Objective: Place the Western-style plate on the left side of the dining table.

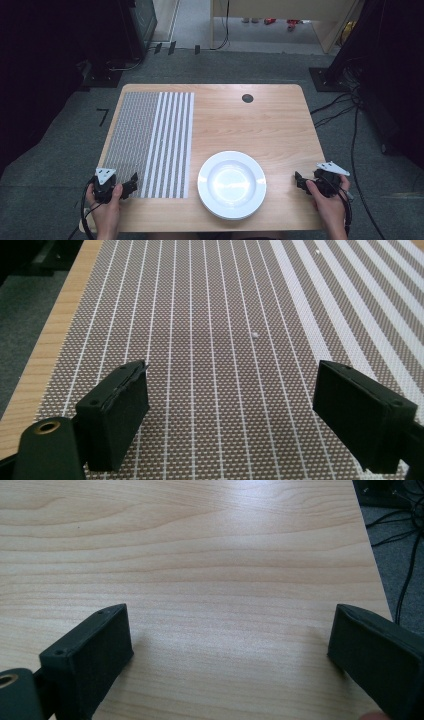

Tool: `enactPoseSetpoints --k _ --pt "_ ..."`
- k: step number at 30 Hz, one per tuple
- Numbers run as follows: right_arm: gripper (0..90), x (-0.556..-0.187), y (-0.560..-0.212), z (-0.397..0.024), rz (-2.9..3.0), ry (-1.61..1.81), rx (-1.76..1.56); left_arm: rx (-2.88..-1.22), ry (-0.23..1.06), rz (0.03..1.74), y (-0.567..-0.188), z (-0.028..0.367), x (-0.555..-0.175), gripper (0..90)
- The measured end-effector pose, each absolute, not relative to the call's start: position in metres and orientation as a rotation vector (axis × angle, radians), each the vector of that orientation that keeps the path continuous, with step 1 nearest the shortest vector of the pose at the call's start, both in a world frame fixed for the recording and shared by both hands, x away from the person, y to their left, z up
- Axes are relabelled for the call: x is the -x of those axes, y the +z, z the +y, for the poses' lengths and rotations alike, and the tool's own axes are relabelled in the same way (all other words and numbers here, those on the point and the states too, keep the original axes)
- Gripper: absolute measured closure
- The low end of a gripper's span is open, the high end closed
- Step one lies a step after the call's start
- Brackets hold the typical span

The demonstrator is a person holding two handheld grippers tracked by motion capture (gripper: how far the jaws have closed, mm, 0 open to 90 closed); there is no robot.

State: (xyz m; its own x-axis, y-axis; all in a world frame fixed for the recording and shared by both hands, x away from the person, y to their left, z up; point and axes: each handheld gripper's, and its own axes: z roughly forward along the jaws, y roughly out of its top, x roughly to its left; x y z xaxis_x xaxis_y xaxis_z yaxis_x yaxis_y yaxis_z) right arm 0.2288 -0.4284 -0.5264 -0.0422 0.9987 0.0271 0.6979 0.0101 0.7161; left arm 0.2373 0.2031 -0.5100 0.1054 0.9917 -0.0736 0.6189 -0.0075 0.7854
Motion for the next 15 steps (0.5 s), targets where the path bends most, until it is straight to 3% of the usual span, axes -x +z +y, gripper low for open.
enactPoseSetpoints --k 15 --pt "3.2 -0.229 -0.526 -0.428 1.781 0.779 -1.746 -1.721 0.707 1.524 -0.495 0.180 -0.240 15.0"
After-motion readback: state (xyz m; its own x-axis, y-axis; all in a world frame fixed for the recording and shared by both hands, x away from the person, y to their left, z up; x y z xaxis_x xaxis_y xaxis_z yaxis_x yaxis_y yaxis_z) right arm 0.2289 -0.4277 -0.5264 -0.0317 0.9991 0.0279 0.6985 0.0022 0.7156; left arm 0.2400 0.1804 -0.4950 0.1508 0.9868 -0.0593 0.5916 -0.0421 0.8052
